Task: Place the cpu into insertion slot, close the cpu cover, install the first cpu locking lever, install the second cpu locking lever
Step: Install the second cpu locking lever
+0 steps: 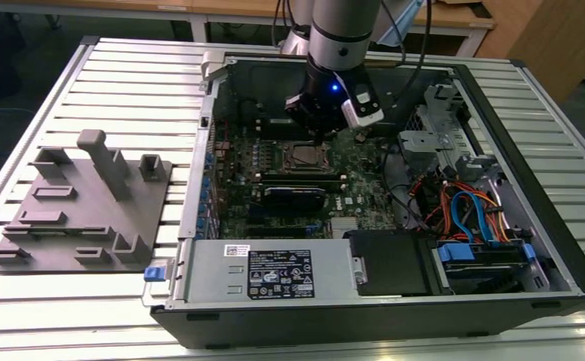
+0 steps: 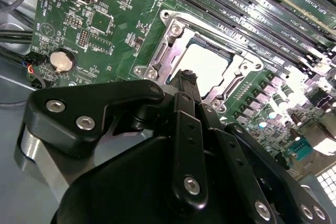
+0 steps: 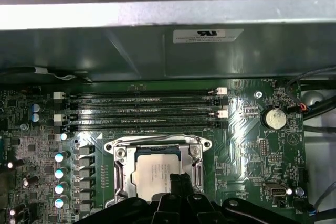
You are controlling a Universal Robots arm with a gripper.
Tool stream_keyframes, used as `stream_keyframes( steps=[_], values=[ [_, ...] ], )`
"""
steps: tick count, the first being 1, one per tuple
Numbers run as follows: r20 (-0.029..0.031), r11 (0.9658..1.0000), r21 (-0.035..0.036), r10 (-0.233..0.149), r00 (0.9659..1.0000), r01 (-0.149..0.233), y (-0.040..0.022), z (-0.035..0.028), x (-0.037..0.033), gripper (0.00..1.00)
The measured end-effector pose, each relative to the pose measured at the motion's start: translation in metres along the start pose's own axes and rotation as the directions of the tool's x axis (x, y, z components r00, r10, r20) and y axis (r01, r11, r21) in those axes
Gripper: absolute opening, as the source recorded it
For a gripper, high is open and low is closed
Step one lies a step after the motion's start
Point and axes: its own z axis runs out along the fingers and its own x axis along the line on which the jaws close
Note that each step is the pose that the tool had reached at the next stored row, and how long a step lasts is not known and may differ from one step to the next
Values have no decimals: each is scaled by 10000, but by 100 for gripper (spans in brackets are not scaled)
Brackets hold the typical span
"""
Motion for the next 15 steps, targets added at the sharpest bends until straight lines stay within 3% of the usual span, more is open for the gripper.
stream_keyframes(
  steps=[15],
  values=[
    [-1,10000,2,0,10000,0,-4,-21,0,11]
  ],
)
